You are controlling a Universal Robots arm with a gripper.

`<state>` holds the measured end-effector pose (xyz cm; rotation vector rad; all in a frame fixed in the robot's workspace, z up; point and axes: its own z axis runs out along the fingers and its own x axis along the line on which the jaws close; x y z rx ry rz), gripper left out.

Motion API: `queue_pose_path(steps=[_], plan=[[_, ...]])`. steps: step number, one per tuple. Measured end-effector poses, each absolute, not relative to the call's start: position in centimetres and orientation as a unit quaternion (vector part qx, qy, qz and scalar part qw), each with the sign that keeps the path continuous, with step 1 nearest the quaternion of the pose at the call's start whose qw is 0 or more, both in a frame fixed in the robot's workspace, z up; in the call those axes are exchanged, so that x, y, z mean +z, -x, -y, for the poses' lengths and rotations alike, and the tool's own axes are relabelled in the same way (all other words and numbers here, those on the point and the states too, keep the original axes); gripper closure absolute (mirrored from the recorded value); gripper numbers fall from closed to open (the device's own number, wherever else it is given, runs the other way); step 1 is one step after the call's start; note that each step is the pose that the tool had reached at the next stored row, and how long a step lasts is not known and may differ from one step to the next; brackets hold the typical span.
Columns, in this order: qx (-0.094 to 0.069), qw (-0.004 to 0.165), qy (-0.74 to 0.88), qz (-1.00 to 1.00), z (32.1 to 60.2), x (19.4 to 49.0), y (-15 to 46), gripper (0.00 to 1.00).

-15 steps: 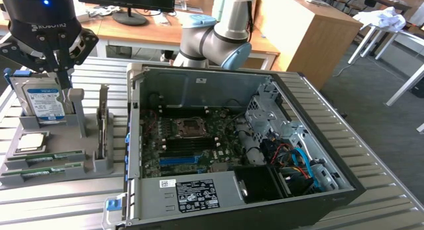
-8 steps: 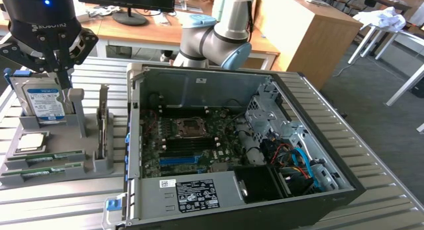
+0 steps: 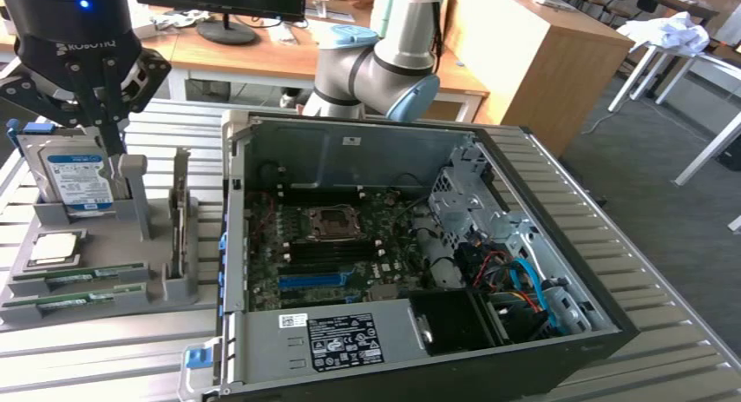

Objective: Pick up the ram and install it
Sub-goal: 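Pick up the ram and move it above insertion slot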

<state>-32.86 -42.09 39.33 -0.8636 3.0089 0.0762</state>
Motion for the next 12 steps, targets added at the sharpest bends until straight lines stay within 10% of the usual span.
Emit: queue_pose_path(steps=[12], plan=[[0.024, 0.005, 0.298, -0.954, 42.09, 39.33, 32.87, 0.90]])
